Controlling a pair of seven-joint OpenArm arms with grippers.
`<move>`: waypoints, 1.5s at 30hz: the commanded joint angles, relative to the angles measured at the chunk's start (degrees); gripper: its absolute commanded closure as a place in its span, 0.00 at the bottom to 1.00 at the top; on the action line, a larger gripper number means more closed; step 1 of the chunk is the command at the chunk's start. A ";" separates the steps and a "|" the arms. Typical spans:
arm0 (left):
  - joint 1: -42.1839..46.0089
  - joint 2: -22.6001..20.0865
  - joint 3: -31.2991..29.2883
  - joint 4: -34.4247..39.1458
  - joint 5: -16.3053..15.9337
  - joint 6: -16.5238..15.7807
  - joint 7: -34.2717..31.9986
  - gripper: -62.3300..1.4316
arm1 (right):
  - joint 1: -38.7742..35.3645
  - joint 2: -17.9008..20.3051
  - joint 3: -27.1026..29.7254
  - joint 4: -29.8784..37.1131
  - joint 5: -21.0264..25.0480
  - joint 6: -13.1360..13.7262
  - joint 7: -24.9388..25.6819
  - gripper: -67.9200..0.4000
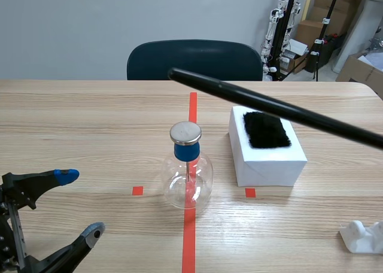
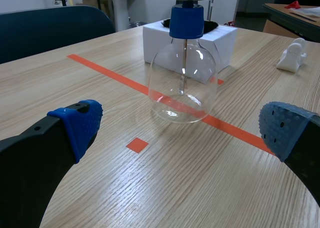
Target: Do the electroscope experiment. hold the rod still at the electroscope
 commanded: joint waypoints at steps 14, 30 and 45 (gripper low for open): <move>-0.02 -0.02 -0.24 1.09 -0.37 0.07 -0.94 0.00 | 0.02 5.92 -0.22 4.66 -6.05 -1.75 -4.87 1.00; -0.02 -0.02 -0.24 1.09 -0.37 0.07 -0.96 0.00 | 1.66 6.05 -0.07 4.66 -5.99 -2.64 -8.35 1.00; -0.02 -0.02 -0.24 1.09 -0.37 0.07 -0.96 0.00 | 12.37 17.09 -0.35 4.63 -2.97 -0.96 -27.04 1.00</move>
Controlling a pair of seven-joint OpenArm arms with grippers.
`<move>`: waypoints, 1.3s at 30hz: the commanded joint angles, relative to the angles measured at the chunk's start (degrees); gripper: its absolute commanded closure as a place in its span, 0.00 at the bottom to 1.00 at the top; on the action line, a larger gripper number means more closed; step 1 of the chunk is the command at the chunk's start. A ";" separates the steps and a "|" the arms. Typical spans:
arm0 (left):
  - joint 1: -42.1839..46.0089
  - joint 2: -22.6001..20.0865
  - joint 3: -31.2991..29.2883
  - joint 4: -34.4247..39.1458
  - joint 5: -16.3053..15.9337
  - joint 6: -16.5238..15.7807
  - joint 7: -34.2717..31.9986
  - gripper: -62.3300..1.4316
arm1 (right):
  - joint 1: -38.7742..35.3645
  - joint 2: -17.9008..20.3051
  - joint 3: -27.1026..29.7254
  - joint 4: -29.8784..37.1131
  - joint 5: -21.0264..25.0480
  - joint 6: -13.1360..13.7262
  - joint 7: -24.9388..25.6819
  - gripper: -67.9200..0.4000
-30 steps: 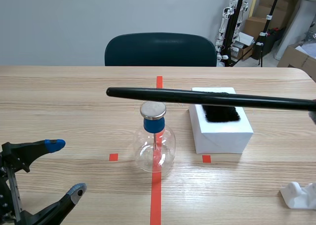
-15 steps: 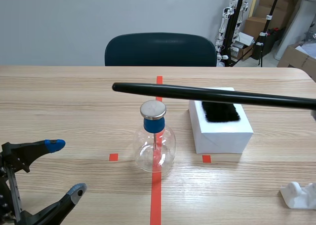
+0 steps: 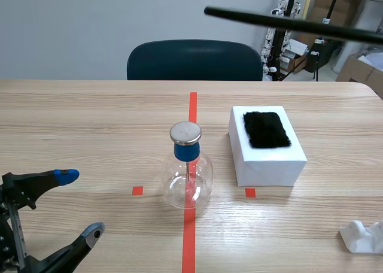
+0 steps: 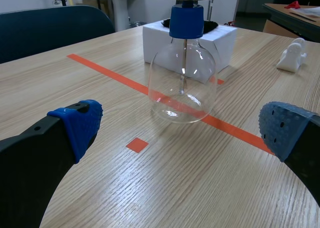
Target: Do the electroscope experiment. hold the rod still at the electroscope
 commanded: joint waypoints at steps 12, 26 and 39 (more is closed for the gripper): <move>-0.02 0.00 -0.24 1.09 -0.37 0.07 -0.96 0.00 | 11.78 9.20 -11.56 0.22 -6.91 1.51 -10.34 1.00; -0.02 0.00 -0.24 1.09 -0.39 0.07 -0.96 0.00 | 17.90 9.07 -20.83 -5.84 -20.37 3.02 -12.02 1.00; -0.02 0.00 -0.24 1.09 -0.37 0.07 -0.96 0.00 | 18.27 8.33 -20.83 -9.27 -23.21 3.89 -10.05 1.00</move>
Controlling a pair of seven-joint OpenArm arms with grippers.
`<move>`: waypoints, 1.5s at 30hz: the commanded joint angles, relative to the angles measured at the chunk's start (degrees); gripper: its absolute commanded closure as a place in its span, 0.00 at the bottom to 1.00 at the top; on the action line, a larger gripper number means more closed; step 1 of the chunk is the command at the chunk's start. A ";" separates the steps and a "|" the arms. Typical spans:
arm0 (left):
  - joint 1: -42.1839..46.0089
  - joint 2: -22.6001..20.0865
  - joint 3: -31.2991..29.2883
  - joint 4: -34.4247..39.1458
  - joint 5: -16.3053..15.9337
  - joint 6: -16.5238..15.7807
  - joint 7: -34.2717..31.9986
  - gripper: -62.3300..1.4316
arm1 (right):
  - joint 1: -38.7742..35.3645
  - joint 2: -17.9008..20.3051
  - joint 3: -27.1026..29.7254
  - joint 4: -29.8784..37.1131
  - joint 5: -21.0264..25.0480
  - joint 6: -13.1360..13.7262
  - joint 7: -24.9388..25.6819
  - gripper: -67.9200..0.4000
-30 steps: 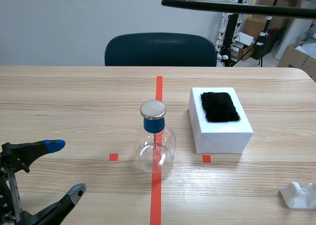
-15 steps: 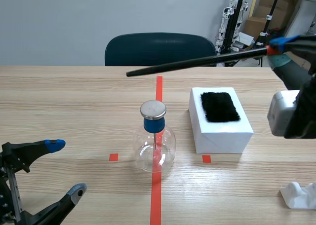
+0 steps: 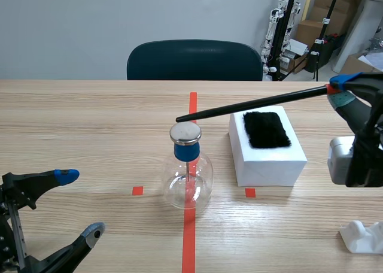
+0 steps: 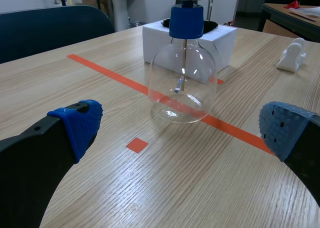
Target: Do the electroscope experiment. hold the rod still at the electroscope
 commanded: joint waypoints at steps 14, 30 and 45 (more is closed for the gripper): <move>-0.02 0.00 -0.24 1.09 -0.37 0.07 -0.96 0.00 | 0.85 0.50 0.81 0.42 -1.14 -0.79 -0.28 1.00; -0.02 0.00 -0.24 1.09 -0.37 0.07 -0.96 0.00 | 0.85 0.50 0.81 0.42 -1.51 -0.79 -0.24 1.00; -0.02 0.00 -0.24 1.09 -0.37 0.07 -0.96 0.00 | 0.85 0.50 0.81 0.42 -1.51 -0.83 -0.07 1.00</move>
